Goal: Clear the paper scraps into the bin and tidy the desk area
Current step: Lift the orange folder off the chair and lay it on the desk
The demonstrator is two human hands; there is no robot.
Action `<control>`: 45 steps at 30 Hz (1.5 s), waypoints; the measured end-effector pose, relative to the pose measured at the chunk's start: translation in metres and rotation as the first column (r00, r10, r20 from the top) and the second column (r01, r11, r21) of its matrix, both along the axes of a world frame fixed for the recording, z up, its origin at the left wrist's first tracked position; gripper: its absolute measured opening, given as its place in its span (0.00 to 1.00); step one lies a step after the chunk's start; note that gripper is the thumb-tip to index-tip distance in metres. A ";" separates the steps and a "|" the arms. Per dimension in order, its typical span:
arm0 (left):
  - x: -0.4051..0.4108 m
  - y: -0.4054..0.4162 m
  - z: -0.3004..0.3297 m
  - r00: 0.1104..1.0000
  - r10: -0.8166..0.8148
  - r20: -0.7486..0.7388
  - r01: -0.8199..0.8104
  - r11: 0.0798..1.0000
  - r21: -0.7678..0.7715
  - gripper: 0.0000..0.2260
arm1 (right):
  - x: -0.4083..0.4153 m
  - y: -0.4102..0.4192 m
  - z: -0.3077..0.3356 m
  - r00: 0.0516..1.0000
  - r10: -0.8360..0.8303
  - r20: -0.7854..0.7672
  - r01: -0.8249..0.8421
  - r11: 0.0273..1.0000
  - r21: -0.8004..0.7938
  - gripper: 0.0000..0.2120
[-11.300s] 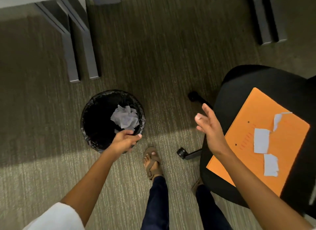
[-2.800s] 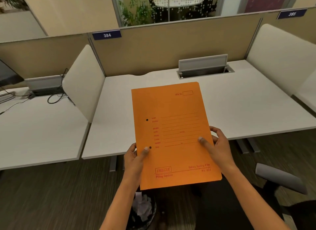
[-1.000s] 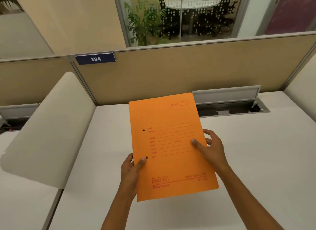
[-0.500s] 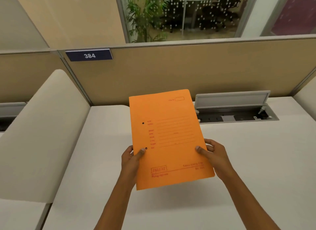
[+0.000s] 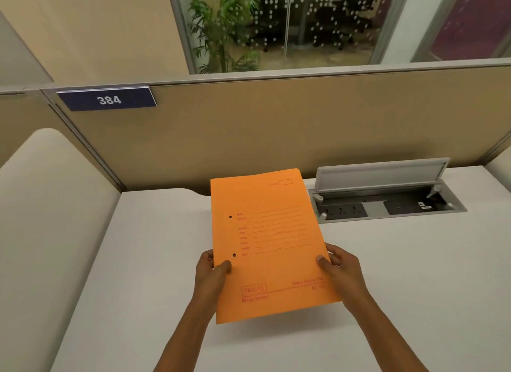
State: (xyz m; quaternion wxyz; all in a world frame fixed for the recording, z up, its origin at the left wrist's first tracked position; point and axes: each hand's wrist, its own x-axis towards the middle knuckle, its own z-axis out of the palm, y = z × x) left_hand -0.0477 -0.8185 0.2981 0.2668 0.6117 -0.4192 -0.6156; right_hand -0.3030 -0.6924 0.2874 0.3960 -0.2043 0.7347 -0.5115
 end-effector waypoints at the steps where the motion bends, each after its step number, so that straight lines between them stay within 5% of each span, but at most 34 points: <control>1: -0.003 -0.004 -0.006 1.000 -0.008 0.009 0.008 1.000 0.001 0.17 | -0.004 -0.006 -0.004 1.000 0.000 0.000 0.000 1.000 0.010 0.13; 11: -0.036 -0.051 -0.050 0.934 -0.146 0.325 0.176 0.982 -0.066 0.20 | -0.036 -0.050 -0.057 0.998 -0.043 0.047 0.039 0.995 0.087 0.14; 22: -0.066 -0.064 -0.063 0.773 -0.255 0.580 0.407 0.902 -0.146 0.23 | -0.047 -0.072 -0.093 0.991 -0.046 -0.127 0.069 0.981 0.182 0.23; 30: -0.083 -0.064 -0.065 0.383 -0.484 0.786 0.668 0.733 0.126 0.32 | -0.041 -0.086 -0.093 0.962 -0.022 -0.273 0.077 0.978 0.195 0.22; 35: -0.087 -0.060 -0.075 0.093 -0.560 0.824 0.804 0.530 0.269 0.37 | -0.035 -0.086 -0.091 0.932 -0.052 -0.359 0.128 0.973 0.192 0.21; 41: -0.082 -0.054 -0.095 0.004 -0.591 0.806 0.868 0.402 0.291 0.42 | -0.021 -0.077 -0.094 0.691 0.265 -0.672 -0.107 0.958 0.267 0.24; 45: -0.081 -0.051 -0.102 0.017 -0.579 0.815 0.871 0.409 0.272 0.42 | -0.009 -0.075 -0.110 0.406 0.679 -0.612 -0.397 0.734 0.551 0.35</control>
